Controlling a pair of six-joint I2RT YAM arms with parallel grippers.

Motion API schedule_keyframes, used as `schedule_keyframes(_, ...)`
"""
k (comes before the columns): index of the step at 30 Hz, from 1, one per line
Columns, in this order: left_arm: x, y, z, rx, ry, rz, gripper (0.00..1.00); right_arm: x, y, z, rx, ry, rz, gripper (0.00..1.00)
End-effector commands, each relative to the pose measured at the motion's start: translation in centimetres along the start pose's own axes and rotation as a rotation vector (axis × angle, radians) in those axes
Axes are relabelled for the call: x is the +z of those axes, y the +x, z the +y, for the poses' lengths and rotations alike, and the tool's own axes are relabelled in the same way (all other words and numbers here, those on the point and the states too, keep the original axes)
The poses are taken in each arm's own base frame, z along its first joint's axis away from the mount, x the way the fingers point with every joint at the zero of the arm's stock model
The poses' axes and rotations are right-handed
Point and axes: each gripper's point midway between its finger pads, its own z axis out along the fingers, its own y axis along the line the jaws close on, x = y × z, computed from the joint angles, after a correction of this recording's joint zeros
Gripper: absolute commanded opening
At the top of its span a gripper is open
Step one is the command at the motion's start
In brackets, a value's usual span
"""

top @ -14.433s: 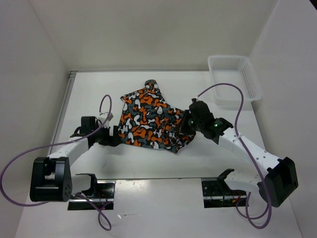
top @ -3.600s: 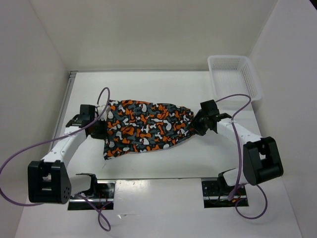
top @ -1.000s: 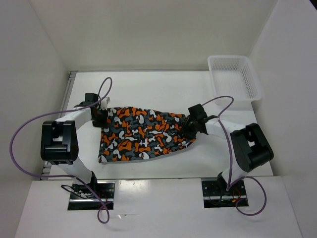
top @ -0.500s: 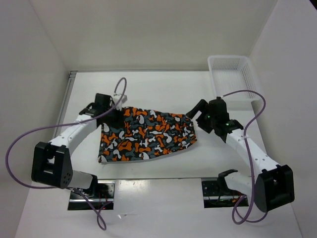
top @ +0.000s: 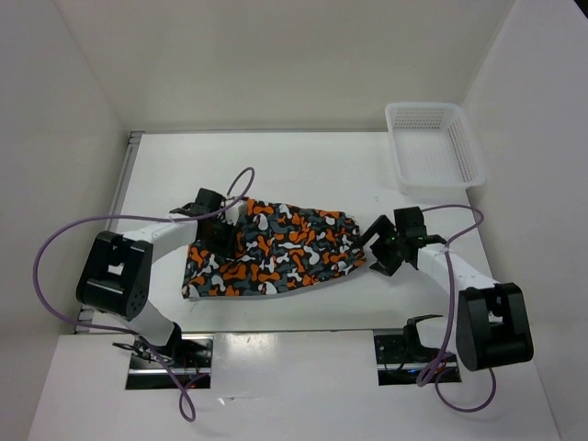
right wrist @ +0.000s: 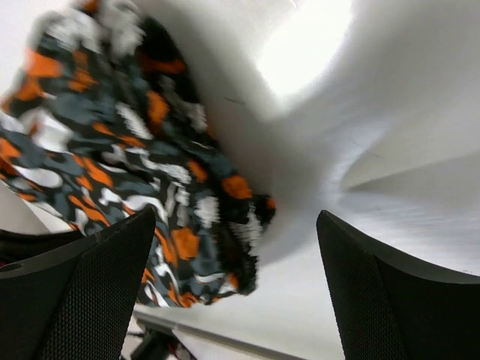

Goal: Fold and stack the shorts
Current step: Fold the shorts

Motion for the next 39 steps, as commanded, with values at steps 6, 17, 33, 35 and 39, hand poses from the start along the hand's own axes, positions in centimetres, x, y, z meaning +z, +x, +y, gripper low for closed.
schedule_keyframes(6, 1.6, -0.3, 1.0, 0.025, -0.027, 0.006, 0.24, 2.1, 2.0, 0.3, 0.047, -0.085, 0.111, 0.84)
schedule_keyframes(17, -1.7, -3.8, 1.8, 0.014, -0.066, -0.07, 0.23, 2.8, 0.5, 3.6, 0.048, -0.138, 0.103, 0.19)
schedule_keyframes(33, -1.3, -1.4, 11.3, -0.271, -0.136, -0.08, 0.18, -3.9, -6.5, 6.3, -0.15, -0.035, -0.218, 0.01)
schedule_keyframes(35, -0.6, -1.6, 11.0, -0.26, -0.122, -0.081, 0.17, -4.7, -7.5, 6.7, -0.195, -0.014, -0.253, 0.01)
schedule_keyframes(39, 0.9, -2.2, 10.0, -0.223, -0.087, -0.084, 0.17, -7.4, -8.3, 11.9, -0.317, -0.079, -0.33, 0.0)
